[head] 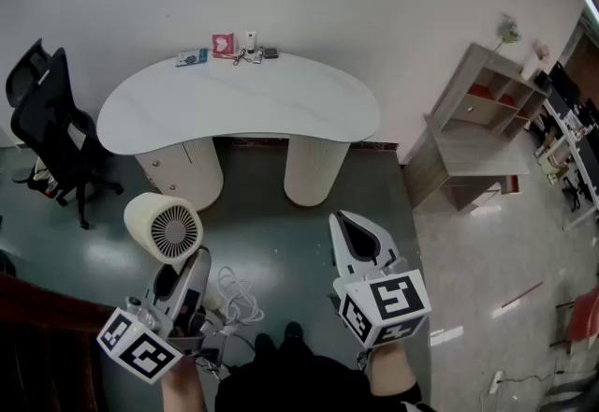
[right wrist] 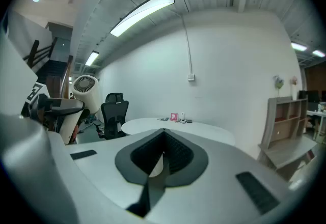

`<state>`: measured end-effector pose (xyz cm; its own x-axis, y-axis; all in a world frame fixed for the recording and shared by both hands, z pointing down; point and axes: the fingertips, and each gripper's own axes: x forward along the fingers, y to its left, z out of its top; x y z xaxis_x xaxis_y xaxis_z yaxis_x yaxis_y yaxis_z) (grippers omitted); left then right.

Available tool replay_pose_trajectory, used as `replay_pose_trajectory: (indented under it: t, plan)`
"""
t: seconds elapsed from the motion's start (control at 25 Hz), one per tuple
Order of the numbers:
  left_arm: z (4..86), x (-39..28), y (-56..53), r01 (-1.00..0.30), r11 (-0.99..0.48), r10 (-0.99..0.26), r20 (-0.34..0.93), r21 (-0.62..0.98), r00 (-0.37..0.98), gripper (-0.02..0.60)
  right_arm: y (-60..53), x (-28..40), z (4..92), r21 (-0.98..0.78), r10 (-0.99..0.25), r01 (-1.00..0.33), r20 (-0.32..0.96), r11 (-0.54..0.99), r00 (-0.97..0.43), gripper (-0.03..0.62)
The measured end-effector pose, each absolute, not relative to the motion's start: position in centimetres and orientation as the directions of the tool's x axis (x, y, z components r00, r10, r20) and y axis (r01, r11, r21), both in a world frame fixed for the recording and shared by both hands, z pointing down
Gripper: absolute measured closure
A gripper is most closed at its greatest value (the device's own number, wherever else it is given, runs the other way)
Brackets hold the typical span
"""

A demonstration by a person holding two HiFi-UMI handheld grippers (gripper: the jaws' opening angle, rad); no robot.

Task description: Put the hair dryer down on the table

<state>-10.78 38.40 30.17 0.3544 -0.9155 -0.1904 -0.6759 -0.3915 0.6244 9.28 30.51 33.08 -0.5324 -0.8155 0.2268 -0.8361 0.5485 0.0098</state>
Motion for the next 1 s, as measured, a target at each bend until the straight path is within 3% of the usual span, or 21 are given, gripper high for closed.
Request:
replay_pose_trajectory:
  t: [0.68, 1.0]
  plan:
    - [31.0, -7.8, 31.6, -0.703, -0.371, -0.920, -0.140, 0.607, 0.365, 0.422, 25.6, 11.3, 35.7, 0.028, -0.805, -0.837, 0.294, 0.547, -0.516, 0.592]
    - [31.5, -5.4, 27.9, -0.718, -0.363, -0.923, -0.125, 0.594, 0.364, 0.422, 23.9, 12.4, 34.8, 0.049, -0.810, -0.830, 0.258, 0.556, -0.527, 0.592]
